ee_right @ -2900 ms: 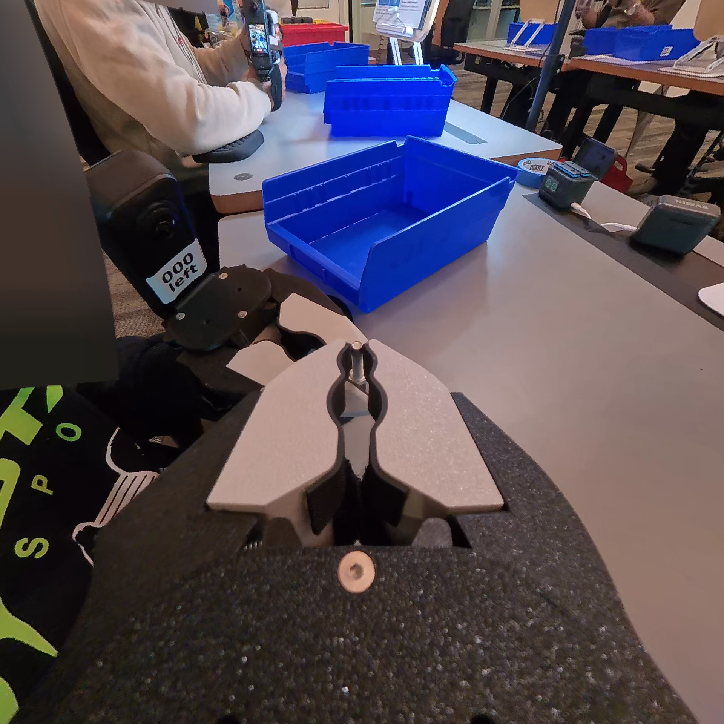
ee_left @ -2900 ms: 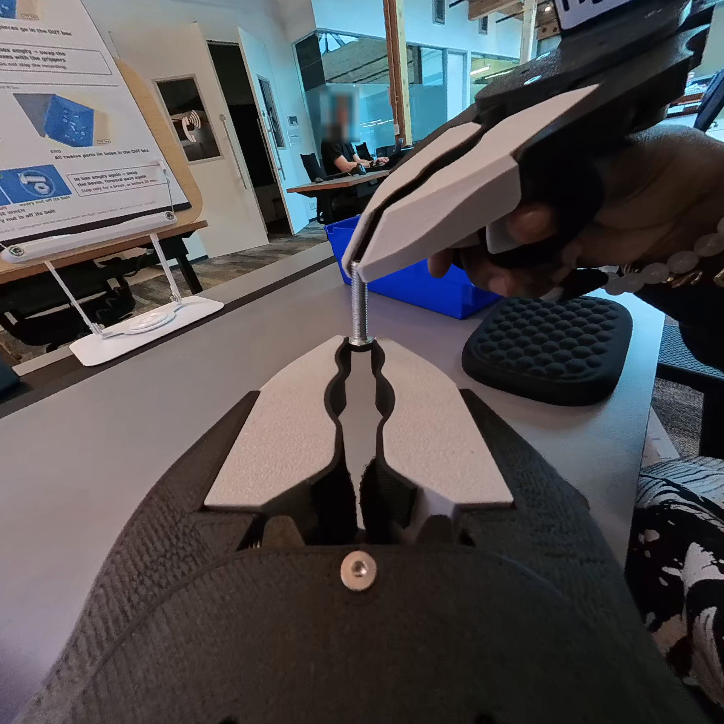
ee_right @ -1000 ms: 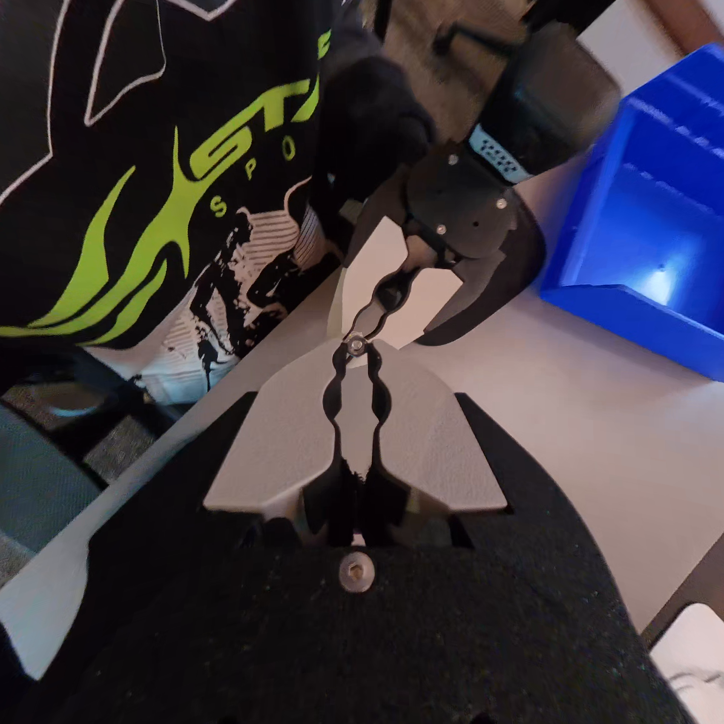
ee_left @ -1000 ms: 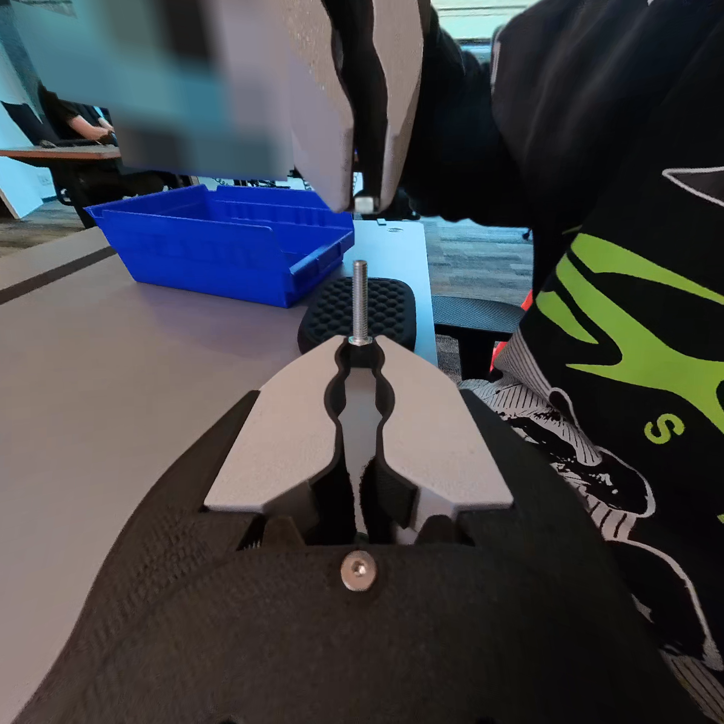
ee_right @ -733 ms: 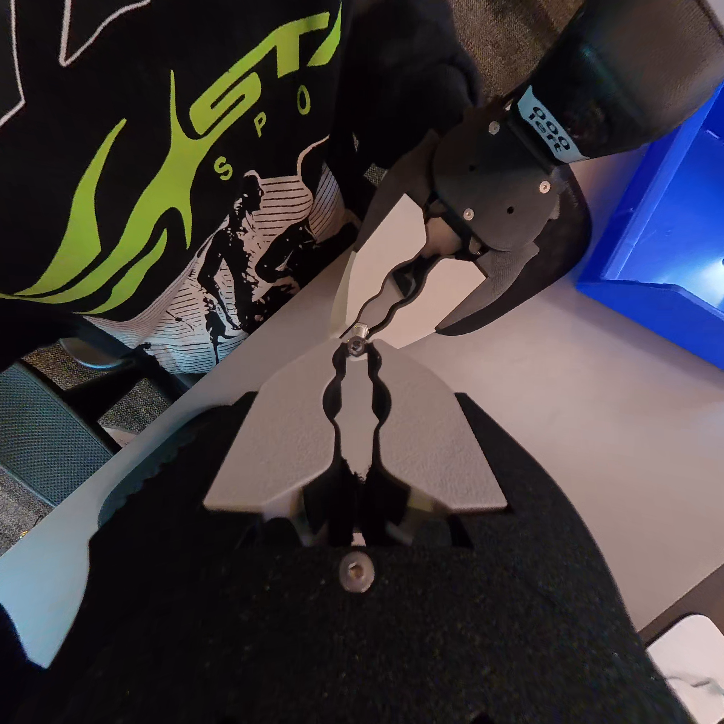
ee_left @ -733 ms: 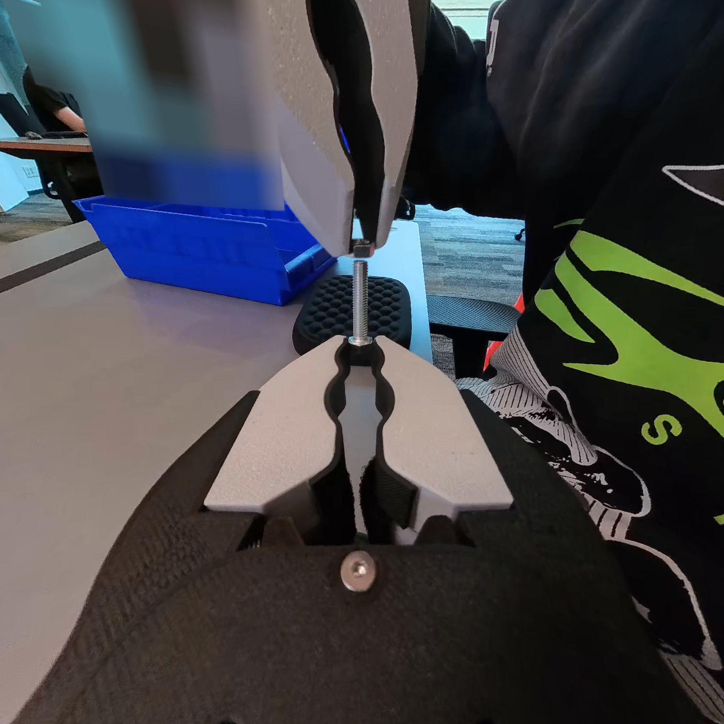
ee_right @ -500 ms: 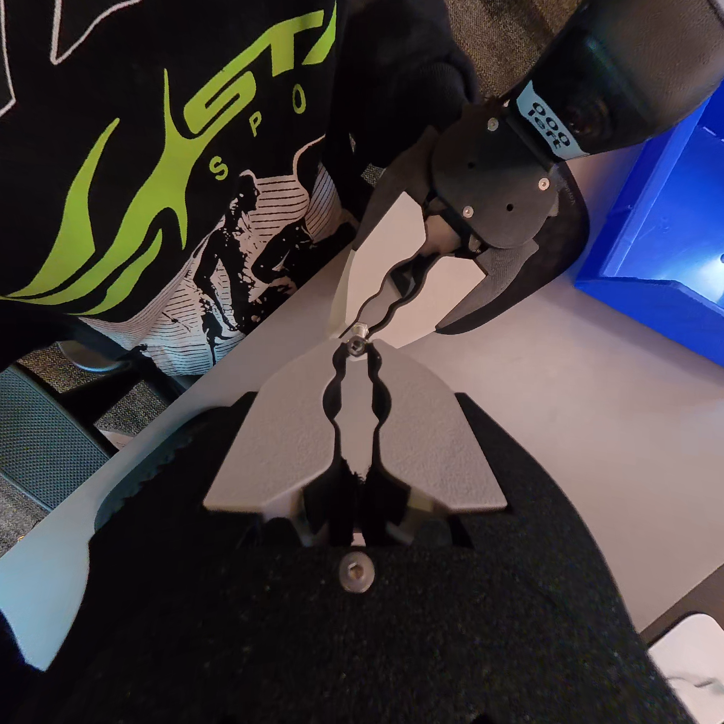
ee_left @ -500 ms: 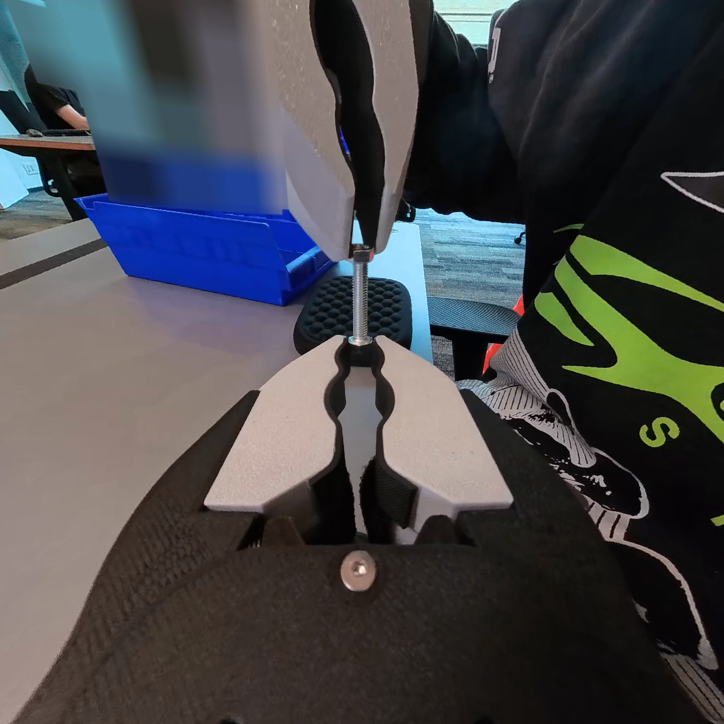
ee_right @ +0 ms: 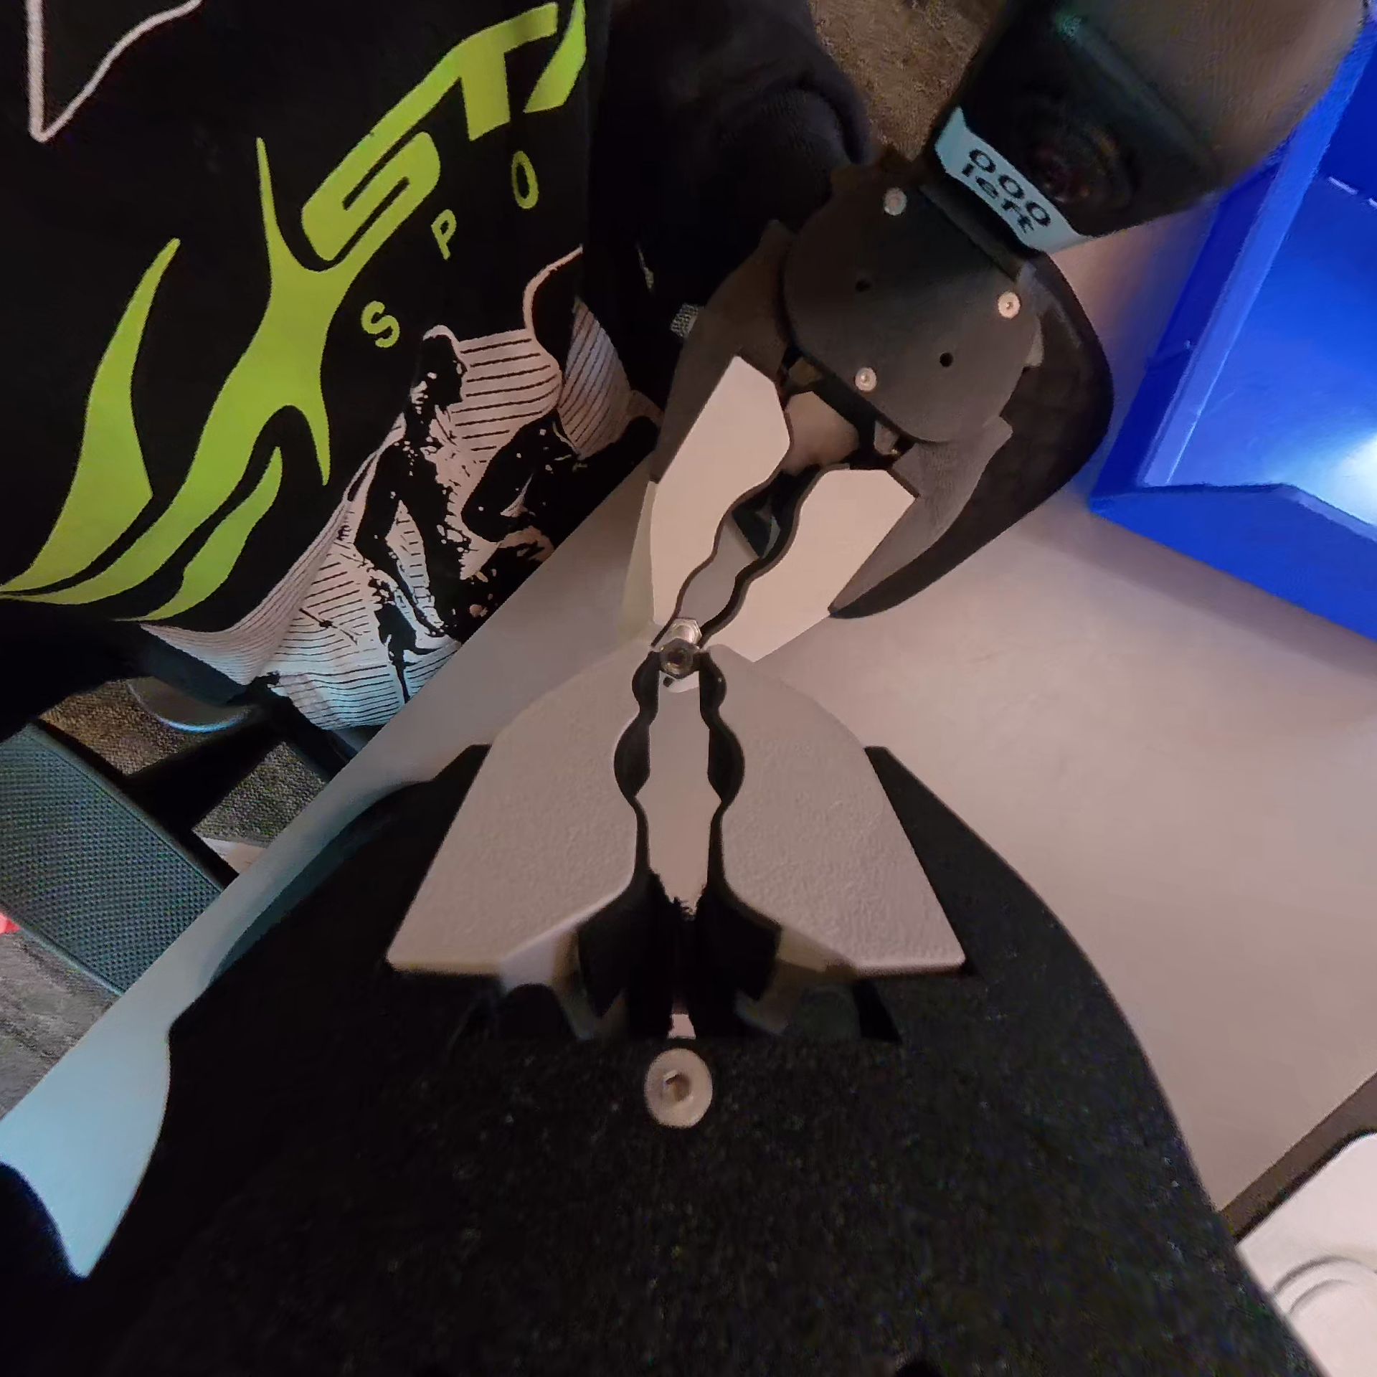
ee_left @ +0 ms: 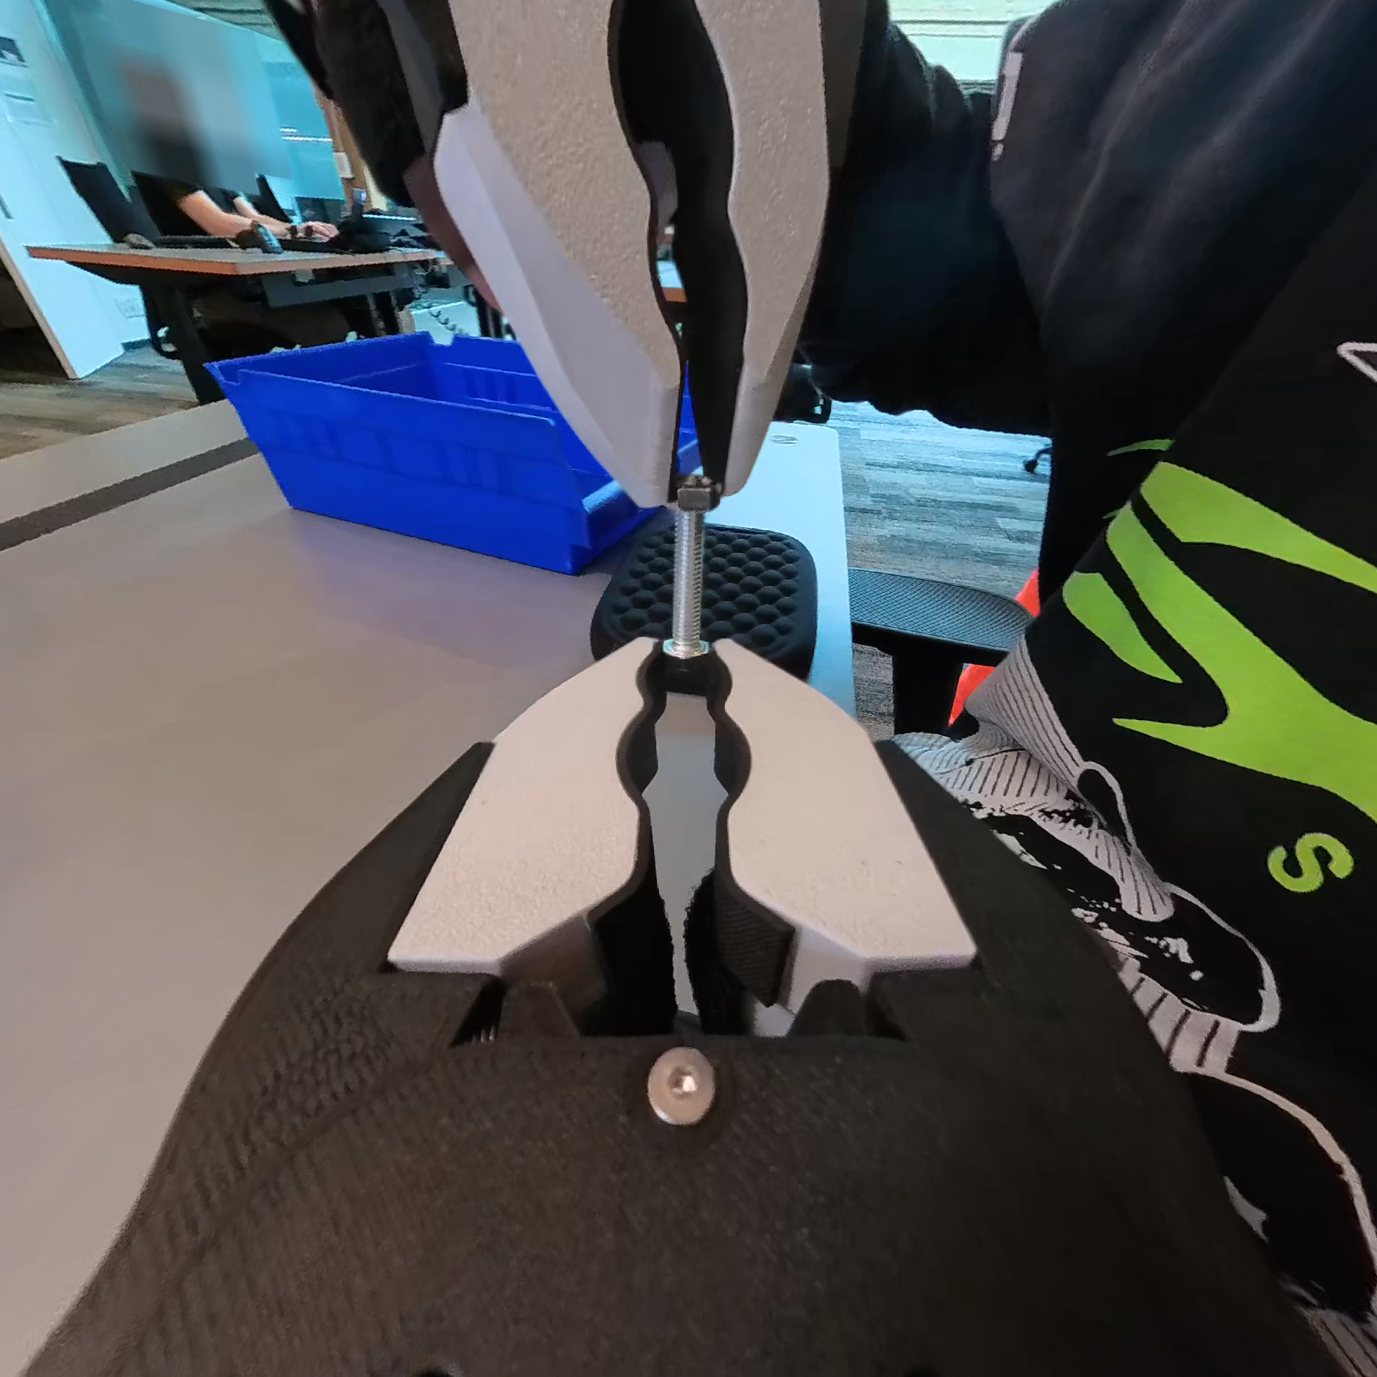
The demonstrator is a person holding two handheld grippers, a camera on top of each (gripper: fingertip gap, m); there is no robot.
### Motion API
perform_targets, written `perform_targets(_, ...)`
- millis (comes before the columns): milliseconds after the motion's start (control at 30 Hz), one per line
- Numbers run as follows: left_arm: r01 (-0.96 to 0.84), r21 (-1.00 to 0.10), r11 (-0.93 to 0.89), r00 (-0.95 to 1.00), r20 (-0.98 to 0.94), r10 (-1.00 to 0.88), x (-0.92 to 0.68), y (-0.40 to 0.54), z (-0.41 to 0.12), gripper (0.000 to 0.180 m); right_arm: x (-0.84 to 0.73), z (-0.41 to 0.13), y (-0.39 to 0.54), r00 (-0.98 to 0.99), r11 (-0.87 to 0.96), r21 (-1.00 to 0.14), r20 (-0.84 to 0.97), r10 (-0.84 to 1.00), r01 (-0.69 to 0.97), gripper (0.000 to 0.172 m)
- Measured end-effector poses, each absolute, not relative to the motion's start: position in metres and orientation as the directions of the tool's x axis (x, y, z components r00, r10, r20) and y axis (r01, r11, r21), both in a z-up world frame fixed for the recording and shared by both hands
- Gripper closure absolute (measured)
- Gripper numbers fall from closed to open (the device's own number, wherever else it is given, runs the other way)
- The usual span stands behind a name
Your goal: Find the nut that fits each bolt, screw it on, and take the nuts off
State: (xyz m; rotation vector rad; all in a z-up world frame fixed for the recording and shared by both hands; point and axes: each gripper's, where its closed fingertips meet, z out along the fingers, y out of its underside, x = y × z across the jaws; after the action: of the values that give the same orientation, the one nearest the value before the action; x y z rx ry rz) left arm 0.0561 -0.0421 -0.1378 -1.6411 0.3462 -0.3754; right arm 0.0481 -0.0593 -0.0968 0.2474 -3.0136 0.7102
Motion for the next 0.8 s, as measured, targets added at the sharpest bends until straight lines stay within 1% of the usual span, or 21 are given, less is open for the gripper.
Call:
perform_targets(433, 0.032, -0.993, -0.115, 0.941, 0.068, -0.332, 0.042, -0.036, -0.138, 0.171, 0.033, -0.098, -0.051, -0.997, 0.917, -0.396, 0.042, 0.070, 0.047, 0.162)
perform_targets(800, 0.046, -0.994, -0.101, 0.938, 0.078, -0.338, 0.041, -0.036, -0.136, 0.171, 0.030, -0.098, -0.053, -0.996, 0.913, -0.406, 0.062, 0.070, 0.039, 0.160)
